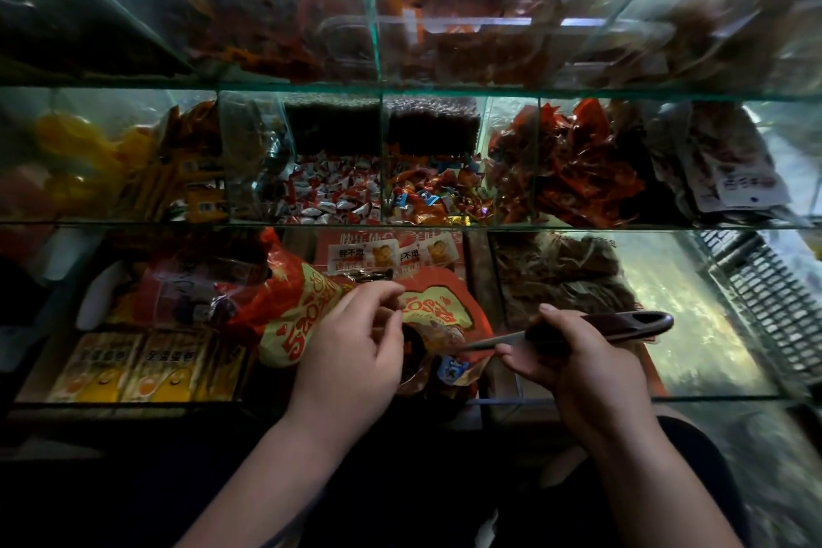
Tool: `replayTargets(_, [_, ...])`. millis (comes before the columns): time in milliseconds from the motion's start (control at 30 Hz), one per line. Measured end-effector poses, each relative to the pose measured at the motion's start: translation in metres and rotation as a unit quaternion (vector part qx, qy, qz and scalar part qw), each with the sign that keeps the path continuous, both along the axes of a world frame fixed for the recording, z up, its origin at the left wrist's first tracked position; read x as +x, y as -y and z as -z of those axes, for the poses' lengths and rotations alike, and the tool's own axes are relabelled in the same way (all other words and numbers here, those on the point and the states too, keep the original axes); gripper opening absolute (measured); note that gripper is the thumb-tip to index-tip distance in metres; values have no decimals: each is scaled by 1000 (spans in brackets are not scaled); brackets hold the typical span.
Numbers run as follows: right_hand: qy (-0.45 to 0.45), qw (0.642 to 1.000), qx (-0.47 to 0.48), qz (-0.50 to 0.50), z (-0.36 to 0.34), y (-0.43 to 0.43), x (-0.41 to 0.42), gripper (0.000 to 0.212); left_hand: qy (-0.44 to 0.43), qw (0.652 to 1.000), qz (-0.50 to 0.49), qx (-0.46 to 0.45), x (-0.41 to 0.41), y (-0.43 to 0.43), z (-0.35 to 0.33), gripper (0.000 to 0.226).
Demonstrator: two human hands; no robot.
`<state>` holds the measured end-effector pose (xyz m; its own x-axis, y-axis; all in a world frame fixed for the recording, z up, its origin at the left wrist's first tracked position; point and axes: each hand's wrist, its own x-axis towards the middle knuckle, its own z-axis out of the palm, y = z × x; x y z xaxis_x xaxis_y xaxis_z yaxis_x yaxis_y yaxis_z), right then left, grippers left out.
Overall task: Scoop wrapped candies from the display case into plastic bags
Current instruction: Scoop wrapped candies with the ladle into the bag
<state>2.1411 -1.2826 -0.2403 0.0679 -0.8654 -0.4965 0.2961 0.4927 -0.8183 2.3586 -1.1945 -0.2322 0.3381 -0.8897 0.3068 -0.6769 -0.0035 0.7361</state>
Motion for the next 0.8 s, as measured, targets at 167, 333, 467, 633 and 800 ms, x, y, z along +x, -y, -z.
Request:
replayTargets(167, [19,999,-35,2,-22,-6,-10,17,90,961,-13,260,3,14,17,58])
replayTargets(333, [20,997,-70,-41,-42,-14,-13,36,111,943,24,313,-7,14,34,69])
replayTargets(467, [38,995,-75,-55,-55,-21,-15,17,113,958,9,265,-17,12,43,60])
replayTargets(633, [47,993,-98,-43,-67,-27,-16,16,100,970,1,220,-19,19,42,56])
replayTargets(800, [93,992,-85,14,-78,-15,-12,14,102,984,21,143,-14,51,18,64])
